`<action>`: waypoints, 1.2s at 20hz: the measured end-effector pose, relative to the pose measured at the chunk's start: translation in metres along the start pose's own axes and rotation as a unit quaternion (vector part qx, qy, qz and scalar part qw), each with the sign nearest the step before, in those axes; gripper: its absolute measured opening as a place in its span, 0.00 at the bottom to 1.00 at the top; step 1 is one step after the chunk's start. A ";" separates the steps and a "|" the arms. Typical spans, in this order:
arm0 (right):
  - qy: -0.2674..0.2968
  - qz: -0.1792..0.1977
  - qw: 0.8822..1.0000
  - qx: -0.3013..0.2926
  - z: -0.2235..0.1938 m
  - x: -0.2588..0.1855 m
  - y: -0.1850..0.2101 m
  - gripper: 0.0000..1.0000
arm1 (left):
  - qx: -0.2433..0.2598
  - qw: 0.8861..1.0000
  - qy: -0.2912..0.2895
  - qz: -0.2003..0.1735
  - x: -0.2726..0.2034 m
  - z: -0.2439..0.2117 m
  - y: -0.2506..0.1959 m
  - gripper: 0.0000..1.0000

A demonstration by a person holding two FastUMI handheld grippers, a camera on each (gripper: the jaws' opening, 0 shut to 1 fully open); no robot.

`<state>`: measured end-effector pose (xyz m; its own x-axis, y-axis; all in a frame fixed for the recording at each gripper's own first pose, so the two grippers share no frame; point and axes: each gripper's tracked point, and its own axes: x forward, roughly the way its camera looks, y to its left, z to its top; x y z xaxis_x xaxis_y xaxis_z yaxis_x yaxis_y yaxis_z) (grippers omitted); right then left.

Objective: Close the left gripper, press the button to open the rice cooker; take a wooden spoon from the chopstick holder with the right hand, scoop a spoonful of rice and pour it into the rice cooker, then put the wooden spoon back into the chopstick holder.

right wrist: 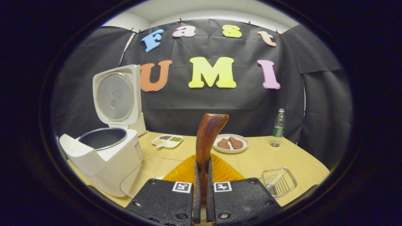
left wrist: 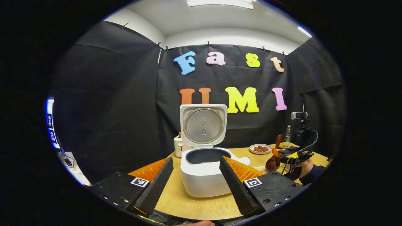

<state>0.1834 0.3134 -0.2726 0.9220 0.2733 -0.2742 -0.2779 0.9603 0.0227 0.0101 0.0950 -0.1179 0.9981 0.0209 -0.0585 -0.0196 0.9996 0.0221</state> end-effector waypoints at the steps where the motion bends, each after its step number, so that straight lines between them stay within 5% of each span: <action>1: 0.008 0.001 1.000 0.006 -0.006 0.003 0.002 0.12 | -0.003 1.000 0.002 -0.002 0.002 -0.002 -0.002 0.94; 5: 0.030 0.001 0.995 0.094 -0.016 0.006 -0.006 0.12 | -0.008 1.000 0.006 -0.010 0.008 -0.005 -0.007 0.94; 8: 0.063 0.035 0.978 0.195 -0.026 0.010 -0.001 0.13 | -0.005 1.000 0.010 -0.013 0.012 -0.010 -0.013 0.94; 11: 0.081 0.057 0.970 0.220 -0.023 0.009 0.009 0.12 | -0.001 1.000 0.011 -0.014 0.015 -0.010 -0.018 0.94; 17: 0.122 0.143 0.915 0.356 -0.017 0.005 0.027 0.12 | 0.004 1.000 0.015 -0.012 0.013 -0.009 -0.019 0.94; 24: 0.091 0.148 0.868 0.466 0.004 -0.009 0.000 0.12 | 0.010 1.000 0.018 -0.012 0.015 -0.010 -0.025 0.95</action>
<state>0.1764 0.3118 -0.2663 0.7658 0.5835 -0.2702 -0.0780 0.5014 0.8617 0.0246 0.0703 -0.1289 0.9955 -0.0024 -0.0948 0.0062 0.9992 0.0404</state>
